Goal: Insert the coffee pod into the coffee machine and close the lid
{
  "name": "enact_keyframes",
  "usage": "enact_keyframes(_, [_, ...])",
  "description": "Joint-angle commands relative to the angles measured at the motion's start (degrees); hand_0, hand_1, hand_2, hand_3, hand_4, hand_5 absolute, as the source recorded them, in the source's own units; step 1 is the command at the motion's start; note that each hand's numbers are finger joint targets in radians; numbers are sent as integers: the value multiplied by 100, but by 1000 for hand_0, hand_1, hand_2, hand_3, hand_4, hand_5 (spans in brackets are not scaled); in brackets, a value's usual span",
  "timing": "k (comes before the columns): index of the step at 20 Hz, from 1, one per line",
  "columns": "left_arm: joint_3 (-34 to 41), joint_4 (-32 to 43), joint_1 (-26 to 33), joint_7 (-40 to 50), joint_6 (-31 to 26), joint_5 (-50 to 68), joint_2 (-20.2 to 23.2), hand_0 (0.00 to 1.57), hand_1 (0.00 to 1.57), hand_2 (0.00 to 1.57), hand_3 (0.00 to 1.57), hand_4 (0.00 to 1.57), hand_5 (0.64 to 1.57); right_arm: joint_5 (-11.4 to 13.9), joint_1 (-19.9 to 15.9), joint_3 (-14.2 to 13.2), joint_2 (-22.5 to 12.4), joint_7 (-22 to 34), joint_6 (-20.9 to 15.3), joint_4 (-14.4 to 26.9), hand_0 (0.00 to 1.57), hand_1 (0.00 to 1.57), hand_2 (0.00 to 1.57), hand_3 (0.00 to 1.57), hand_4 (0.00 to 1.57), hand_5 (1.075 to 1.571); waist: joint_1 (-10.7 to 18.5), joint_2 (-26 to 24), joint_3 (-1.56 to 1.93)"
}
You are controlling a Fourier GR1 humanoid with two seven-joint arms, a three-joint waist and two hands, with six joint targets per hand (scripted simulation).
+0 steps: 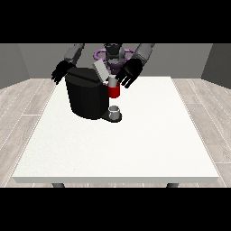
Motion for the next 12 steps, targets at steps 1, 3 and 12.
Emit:
enact_keyframes(1, [-96, -86, -52, 75, 65, -106, -147, 1064, 1064, 1117, 952, 360, 1571, -28, -46, -91, -5, -311, 23, 209, 0, 0, 0, 0, 438, 1571, 73, 55, -1])
enact_keyframes(3, [50, 34, 103, -435, -120, -7, 285, 1018, 1018, 1086, 904, 369, 1571, 75, 65, 67, 11, -27, -42, -86, 0, 0, 0, 0, 434, 1571, 82, 49, -4])
enact_keyframes(12, [-335, 23, 226, -356, -121, -421, 57, 0, 0, 0, 0, 0, 1571, 44, -65, -38, 28, -64, -143, 33, 0, 0, 0, 0, 411, 1571, 95, 61, -3])
